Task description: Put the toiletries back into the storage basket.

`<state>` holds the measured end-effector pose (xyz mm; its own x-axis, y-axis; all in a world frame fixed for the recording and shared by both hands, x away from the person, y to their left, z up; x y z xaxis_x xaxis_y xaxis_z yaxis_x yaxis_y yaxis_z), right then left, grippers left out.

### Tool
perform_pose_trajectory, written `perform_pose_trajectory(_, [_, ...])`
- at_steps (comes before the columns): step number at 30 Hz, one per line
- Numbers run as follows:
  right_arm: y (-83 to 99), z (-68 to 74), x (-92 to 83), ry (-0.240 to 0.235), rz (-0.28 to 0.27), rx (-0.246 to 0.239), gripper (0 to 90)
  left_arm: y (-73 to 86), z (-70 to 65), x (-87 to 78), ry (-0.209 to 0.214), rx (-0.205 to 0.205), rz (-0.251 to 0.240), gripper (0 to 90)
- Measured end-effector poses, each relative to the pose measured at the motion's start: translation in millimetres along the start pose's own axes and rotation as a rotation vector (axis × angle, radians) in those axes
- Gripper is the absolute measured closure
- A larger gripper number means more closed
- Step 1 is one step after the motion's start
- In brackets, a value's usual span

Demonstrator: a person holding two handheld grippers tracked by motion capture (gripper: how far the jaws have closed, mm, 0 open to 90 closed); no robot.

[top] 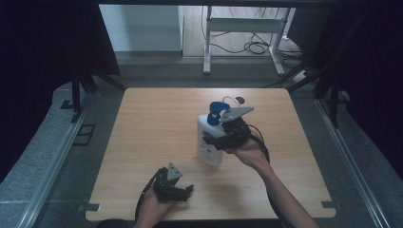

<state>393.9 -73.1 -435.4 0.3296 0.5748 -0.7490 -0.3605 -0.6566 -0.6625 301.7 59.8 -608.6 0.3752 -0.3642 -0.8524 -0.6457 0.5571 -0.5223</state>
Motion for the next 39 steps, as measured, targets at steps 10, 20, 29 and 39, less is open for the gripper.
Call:
perform_pose_trajectory(10, [-7.2, -18.9, -13.9, 0.010, -0.016, 0.013, 37.2, -0.1, -0.1, 0.1, 0.000, 0.002, 0.002, 11.8])
perform_pose_trajectory(20, [-22.4, -33.5, -30.8, 0.015, -0.041, 0.022, 37.2, -0.4, -0.2, 0.3, 0.001, 0.001, 0.001, 11.8])
perform_pose_trajectory(29, [-34.4, -46.3, -41.7, 0.036, -0.046, 0.027, 37.3, -0.4, -0.3, 0.3, 0.003, 0.001, 0.003, 11.9])
perform_pose_trajectory(39, [-46.1, -63.2, -49.2, 0.062, -0.054, 0.029, 37.3, -0.5, -0.5, 0.2, 0.003, -0.001, 0.002, 11.9])
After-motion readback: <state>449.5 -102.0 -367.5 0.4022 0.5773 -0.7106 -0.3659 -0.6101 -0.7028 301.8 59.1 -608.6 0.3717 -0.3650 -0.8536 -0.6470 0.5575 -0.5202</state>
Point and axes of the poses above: each handheld gripper's, and its own axes: x roughly forward along the jaws, y roughly out of its underside, z roughly to its left, the point moved 9 cm from there along x, roughly forward along the jaws, and after that the axes turned 12 degrees about z, right-handed, at the moved point
